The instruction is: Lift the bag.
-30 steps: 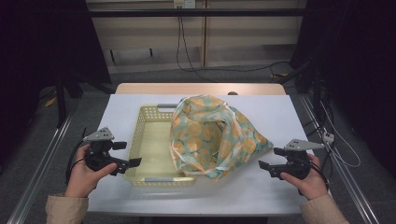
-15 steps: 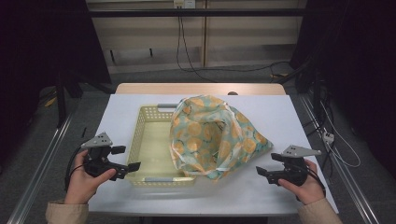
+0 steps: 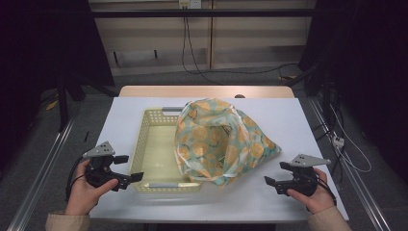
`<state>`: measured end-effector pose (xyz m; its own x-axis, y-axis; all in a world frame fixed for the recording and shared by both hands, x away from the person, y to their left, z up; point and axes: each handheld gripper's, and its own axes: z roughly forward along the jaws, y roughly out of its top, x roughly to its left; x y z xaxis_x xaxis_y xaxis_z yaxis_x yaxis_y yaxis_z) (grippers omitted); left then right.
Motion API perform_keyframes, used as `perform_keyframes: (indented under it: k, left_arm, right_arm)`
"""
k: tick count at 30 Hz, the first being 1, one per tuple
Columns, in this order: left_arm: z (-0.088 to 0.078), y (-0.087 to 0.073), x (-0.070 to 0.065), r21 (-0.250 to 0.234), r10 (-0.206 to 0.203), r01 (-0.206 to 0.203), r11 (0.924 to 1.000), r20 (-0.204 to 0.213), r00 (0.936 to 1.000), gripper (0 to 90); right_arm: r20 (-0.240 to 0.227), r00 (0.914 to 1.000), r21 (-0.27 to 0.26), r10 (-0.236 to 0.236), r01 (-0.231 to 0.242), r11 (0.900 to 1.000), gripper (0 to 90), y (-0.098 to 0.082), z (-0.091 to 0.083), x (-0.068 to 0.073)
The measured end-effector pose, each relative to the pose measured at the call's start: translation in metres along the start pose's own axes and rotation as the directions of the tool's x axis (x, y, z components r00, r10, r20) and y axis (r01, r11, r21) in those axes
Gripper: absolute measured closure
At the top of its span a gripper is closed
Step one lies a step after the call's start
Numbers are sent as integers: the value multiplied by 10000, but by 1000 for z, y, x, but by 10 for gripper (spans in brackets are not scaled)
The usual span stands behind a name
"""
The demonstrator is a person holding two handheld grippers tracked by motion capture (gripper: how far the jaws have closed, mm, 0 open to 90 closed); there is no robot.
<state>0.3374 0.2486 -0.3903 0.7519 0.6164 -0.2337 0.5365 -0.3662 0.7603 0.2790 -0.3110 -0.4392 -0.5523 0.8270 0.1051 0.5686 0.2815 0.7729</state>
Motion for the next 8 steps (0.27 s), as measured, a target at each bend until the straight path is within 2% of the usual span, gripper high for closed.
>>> perform_keyframes:
  k: [8]
  left_arm:
    - [4, -2, -1, 137, 33, -35, 9999, 150, 9999, 62]
  right_arm:
    - [-50, 10000, -31, 66, -66, 10000, 159, 0, 1, 0]
